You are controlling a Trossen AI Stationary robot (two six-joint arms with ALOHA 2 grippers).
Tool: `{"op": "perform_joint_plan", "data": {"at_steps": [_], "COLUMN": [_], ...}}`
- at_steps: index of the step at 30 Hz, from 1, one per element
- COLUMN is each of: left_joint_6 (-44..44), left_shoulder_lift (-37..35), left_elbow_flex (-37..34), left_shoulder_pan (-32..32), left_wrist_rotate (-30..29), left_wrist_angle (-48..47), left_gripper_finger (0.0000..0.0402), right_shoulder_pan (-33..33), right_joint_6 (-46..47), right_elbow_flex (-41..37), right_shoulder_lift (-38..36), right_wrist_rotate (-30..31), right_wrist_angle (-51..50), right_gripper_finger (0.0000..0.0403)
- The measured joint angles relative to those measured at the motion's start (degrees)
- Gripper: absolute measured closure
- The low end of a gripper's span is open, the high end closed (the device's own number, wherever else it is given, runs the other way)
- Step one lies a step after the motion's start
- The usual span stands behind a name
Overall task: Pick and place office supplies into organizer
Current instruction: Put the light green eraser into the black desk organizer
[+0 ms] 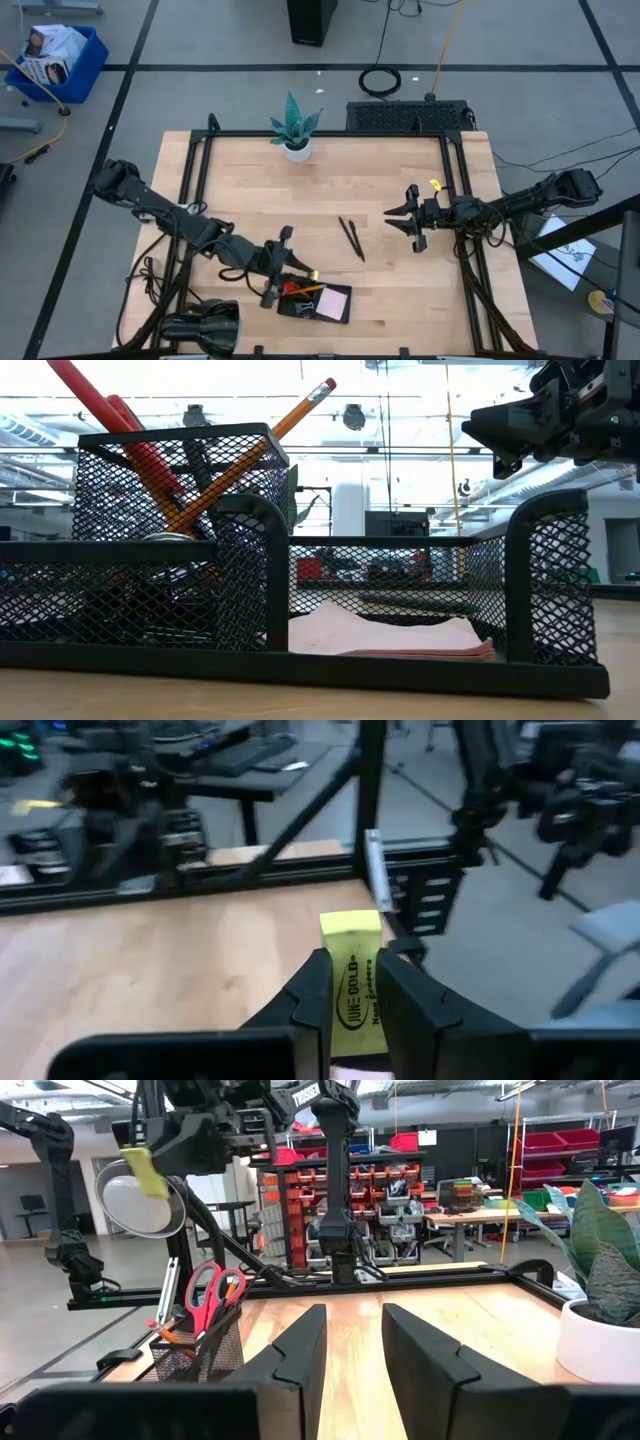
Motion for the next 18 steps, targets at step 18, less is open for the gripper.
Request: {"op": "perform_joint_plan", "data": {"at_steps": [18], "left_joint_6": [-1.49], "left_shoulder_lift": [0.51], "left_elbow_flex": [0.02], "left_shoulder_pan": [-2.41], "left_wrist_rotate": [1.59], "left_wrist_angle": [3.05], "left_gripper_finger": [0.0337], "right_shoulder_pan": [0.00], "right_joint_6": [0.00], "right_elbow_flex": [0.00], "right_shoulder_lift": [0.00], "right_wrist_rotate": [0.00], "right_wrist_angle": [0.02], "right_gripper_finger": [0.0312]}}
